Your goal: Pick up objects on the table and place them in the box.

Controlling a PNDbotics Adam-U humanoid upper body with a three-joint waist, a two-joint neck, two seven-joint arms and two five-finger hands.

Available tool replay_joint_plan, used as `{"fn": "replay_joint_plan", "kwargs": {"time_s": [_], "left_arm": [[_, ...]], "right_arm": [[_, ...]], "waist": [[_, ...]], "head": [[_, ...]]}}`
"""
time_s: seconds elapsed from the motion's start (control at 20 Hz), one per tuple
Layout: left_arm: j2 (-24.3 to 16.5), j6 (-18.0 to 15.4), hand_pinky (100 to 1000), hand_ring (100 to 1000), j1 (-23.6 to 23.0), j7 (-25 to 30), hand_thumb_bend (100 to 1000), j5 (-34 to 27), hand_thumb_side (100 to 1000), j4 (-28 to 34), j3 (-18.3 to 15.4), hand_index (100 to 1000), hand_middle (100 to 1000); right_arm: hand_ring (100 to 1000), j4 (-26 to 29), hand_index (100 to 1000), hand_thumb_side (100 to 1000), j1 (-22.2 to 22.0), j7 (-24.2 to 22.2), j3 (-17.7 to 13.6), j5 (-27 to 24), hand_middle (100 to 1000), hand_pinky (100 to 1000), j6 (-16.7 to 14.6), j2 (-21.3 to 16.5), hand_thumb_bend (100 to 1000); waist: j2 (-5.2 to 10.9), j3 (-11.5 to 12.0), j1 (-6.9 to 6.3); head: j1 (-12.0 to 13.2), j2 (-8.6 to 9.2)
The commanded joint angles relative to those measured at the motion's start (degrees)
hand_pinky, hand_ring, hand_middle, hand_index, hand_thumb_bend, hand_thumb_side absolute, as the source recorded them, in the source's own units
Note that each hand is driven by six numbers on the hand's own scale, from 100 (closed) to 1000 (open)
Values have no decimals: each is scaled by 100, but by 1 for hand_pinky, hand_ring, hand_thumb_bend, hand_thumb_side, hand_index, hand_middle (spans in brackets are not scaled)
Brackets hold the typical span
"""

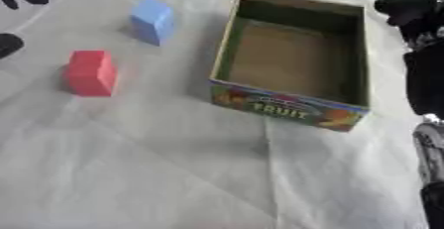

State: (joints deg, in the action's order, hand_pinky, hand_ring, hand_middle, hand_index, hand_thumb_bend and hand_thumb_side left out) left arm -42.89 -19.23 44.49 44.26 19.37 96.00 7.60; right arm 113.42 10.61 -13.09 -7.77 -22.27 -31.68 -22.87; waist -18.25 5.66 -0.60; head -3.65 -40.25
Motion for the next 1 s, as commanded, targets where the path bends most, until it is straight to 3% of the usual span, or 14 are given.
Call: {"fn": "replay_joint_plan", "kwargs": {"time_s": [0.05,0.2,0.35,0.8,1.0], "left_arm": [[-184,-746,724,847,182,755,331,85,804,-18,-11,929,1000],[-205,-818,733,854,346,764,413,336,785,-137,112,932,1000],[-179,-917,737,858,574,753,422,666,785,-459,319,933,1000],[92,-1368,756,873,1205,762,557,1489,792,-1597,780,943,1000],[254,-1594,758,874,1358,720,547,1813,778,-1981,954,952,1000]], "right_arm": [[742,117,885,957,45,18,-47,7,559,835,0,-76,472],[742,117,884,957,46,16,-40,1,559,835,-4,-84,473],[742,117,884,959,49,5,-24,-9,558,835,3,-95,475],[742,117,885,957,44,-16,-13,-26,559,836,42,-113,473],[742,117,886,957,41,-23,-11,-29,558,836,52,-115,473]], "waist": [[101,-1,2],[109,2,2],[118,1,-6],[147,-9,-40],[154,-11,-48]], "head": [[18,83],[28,83],[47,61],[58,27],[67,19]]}}
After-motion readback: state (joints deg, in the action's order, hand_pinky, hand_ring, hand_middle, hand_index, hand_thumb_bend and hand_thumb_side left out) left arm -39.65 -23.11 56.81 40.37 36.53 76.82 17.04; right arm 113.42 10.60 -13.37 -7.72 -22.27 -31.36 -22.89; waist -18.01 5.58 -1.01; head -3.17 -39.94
